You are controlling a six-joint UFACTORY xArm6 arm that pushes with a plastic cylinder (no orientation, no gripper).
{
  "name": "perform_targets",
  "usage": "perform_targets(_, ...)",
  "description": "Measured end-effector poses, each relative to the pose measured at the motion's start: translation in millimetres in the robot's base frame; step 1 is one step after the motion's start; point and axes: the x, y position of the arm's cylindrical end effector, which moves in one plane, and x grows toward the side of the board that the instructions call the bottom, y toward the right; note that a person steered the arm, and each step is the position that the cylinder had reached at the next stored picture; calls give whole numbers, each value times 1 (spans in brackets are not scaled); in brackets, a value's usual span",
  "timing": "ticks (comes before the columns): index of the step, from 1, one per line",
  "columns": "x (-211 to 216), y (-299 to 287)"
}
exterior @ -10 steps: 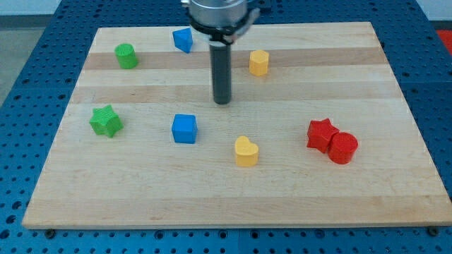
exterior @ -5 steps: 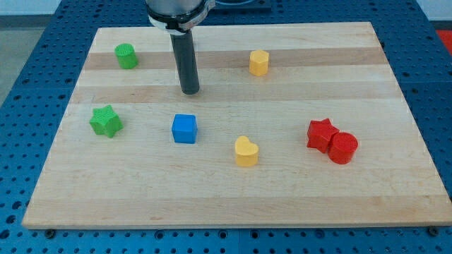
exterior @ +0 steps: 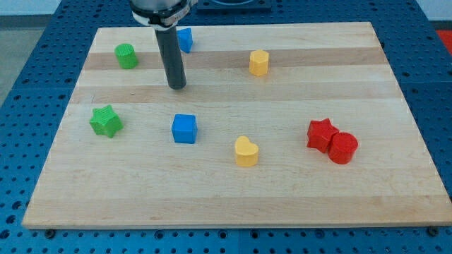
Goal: Slide green circle towards green star
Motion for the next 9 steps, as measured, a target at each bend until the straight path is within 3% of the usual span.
perform_targets(2,-80,-28)
perform_targets(4,-105,-93)
perform_targets(7,-103,-142)
perform_targets(8,-39,-132)
perform_targets(9,-36,-131)
